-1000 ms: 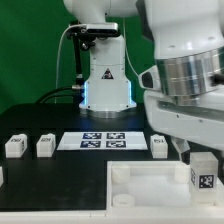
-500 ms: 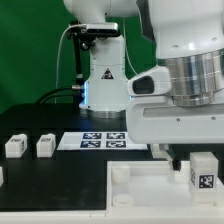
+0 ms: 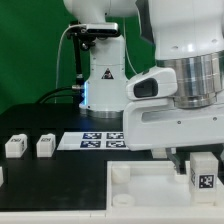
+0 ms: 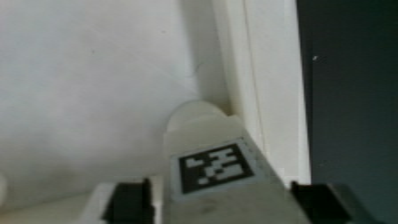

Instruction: Assemble one leg

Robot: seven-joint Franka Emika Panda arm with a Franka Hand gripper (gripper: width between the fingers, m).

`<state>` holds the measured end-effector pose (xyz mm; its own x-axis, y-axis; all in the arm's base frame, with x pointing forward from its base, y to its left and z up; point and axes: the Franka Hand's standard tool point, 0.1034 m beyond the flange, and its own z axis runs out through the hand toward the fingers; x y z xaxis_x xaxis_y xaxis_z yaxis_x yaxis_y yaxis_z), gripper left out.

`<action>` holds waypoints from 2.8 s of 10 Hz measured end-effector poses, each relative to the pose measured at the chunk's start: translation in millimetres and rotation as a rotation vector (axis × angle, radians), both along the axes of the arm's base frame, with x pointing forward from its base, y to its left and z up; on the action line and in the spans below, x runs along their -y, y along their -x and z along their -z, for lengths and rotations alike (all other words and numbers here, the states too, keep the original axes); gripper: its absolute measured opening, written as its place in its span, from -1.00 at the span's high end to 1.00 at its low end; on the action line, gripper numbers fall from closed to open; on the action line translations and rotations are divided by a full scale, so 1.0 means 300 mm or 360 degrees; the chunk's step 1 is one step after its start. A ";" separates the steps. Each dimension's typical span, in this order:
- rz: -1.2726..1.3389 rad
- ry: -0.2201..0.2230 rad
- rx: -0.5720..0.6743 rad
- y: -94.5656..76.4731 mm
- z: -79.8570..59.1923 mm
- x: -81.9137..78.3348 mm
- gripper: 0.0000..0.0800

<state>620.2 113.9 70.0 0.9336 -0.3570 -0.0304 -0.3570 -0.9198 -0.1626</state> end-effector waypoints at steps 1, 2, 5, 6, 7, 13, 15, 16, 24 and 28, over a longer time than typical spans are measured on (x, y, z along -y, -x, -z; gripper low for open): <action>0.0163 -0.0009 -0.0027 0.000 0.000 -0.002 0.27; 0.0381 -0.0017 -0.0064 -0.001 -0.001 -0.008 0.27; 0.1361 0.0035 -0.0265 -0.016 0.007 -0.038 0.27; 0.1690 -0.0003 -0.0299 -0.025 0.009 -0.035 0.27; 0.1890 -0.0060 -0.0350 -0.029 0.007 -0.026 0.27; 0.1256 -0.0037 -0.0212 -0.014 0.026 0.005 -0.42; 0.0779 -0.0001 -0.0129 -0.014 0.021 -0.004 -0.61; 0.0606 0.0014 -0.0102 -0.014 0.023 0.002 -0.61; 0.0090 0.0086 -0.0011 -0.020 0.004 -0.006 0.27; 0.0947 0.0118 -0.0240 -0.037 0.008 -0.012 0.26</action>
Offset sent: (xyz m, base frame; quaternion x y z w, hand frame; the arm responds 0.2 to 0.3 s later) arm 0.0317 0.0388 0.0106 -0.0391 0.0300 0.3695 0.9279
